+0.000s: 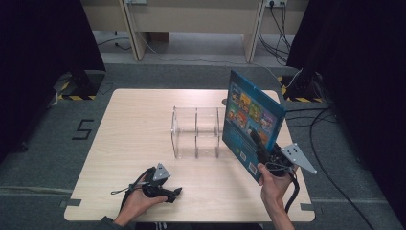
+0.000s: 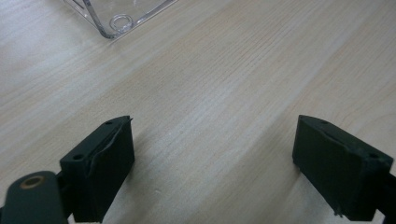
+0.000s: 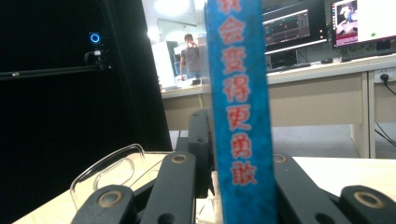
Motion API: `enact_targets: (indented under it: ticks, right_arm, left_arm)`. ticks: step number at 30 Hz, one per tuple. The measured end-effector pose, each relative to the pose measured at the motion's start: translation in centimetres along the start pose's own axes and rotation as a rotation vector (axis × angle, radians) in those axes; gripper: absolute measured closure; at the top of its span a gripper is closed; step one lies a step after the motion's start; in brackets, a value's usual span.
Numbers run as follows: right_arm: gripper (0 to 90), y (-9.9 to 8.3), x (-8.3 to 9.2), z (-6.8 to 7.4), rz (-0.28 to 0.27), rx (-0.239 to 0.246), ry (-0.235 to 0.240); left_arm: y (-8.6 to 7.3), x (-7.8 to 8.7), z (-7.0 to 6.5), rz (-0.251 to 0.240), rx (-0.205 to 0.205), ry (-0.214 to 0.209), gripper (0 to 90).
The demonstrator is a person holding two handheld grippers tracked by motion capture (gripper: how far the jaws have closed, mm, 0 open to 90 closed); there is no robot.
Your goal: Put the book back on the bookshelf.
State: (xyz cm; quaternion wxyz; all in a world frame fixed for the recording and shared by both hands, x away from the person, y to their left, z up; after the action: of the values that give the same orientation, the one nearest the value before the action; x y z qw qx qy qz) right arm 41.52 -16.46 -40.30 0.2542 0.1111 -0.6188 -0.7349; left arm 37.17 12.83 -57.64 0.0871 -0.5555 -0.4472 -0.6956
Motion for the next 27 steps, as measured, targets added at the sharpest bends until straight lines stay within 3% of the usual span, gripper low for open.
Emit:
enact_targets:
  ticks: [20, 27]
  right_arm:
    - [81.0, -0.8, -4.2, -0.8, 0.0, -0.022, -0.079]
    - [81.0, -1.0, -5.0, -0.5, -0.002, 0.025, -0.11]
  left_arm:
    - [0.0, 0.0, -0.1, -0.002, -0.003, -0.002, 11.9]
    - [0.0, 0.0, -0.1, 0.0, -0.005, -0.002, 11.9]
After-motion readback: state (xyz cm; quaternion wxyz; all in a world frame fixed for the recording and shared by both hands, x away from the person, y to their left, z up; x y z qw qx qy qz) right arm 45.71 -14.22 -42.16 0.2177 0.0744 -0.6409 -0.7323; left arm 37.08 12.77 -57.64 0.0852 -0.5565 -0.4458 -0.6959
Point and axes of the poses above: each handheld gripper's, and its own axes: x roughly backward along the jaws, y roughly out of its top, z roughly to its left, the point moved 8 cm from there along -x, roughly forward along the jaws, and after that the axes turned 14 degrees about z, right-handed, at the moved point
